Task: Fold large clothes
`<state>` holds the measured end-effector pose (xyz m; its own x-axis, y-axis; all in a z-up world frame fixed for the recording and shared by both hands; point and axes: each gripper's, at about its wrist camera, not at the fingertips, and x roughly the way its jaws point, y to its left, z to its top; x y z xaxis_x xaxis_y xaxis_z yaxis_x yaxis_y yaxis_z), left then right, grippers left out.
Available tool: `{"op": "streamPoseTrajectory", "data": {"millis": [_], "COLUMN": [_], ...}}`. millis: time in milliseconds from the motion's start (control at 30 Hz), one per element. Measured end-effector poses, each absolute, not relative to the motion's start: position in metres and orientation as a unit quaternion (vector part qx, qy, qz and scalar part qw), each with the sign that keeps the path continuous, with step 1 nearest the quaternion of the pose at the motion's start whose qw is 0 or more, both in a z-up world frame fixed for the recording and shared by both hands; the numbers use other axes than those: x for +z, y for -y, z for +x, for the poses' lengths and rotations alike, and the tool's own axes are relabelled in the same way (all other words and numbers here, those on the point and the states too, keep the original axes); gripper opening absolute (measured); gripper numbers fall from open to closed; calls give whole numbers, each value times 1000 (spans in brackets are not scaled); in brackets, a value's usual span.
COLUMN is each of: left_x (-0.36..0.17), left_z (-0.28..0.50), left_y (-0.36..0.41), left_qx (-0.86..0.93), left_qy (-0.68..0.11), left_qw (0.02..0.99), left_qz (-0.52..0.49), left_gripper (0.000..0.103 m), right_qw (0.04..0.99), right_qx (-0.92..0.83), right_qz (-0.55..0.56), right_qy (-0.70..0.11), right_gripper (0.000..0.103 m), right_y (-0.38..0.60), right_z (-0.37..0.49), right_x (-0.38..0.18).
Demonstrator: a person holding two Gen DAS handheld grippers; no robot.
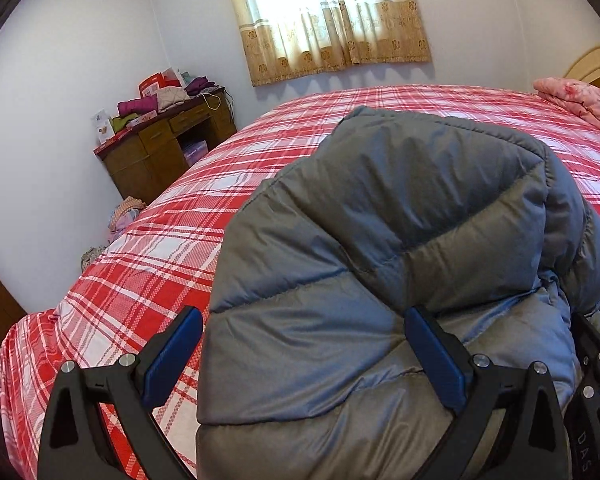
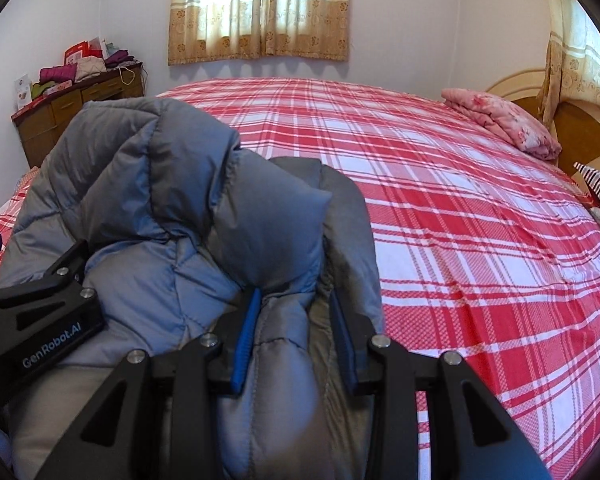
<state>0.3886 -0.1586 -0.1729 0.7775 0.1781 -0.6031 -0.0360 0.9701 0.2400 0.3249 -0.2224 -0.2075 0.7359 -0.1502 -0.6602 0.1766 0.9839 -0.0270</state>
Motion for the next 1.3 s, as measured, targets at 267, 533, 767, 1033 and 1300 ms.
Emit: {"op": "streamPoseTrajectory", "data": {"millis": [267,533,767,1033,1300], "left_x": [-177,-180,-182,-183,-183], "left_z": [391,392,393,393,394], "left_y": [157,160,165,167,168], "left_qx": [54,57,60,62,62], "left_qy": [-336,-339,-340,-340,-342], "left_qw": [934,932,930,930,929], "left_qz": [106,115,123,127,129], "left_gripper": [101,101,101,101,102], "right_qw": [930,929,928,928,928], "right_qx": [-86,-86,-83,-83,-83], "right_qz": [22,24,31,31,34], "right_qy": [-357,-360,-362,-362,-362], "right_gripper": [40,40,40,40,40], "right_y": [223,224,225,225,224], "right_z": [327,329,329,329,329], "right_x": [-211,-214,-216,-216,-217]}}
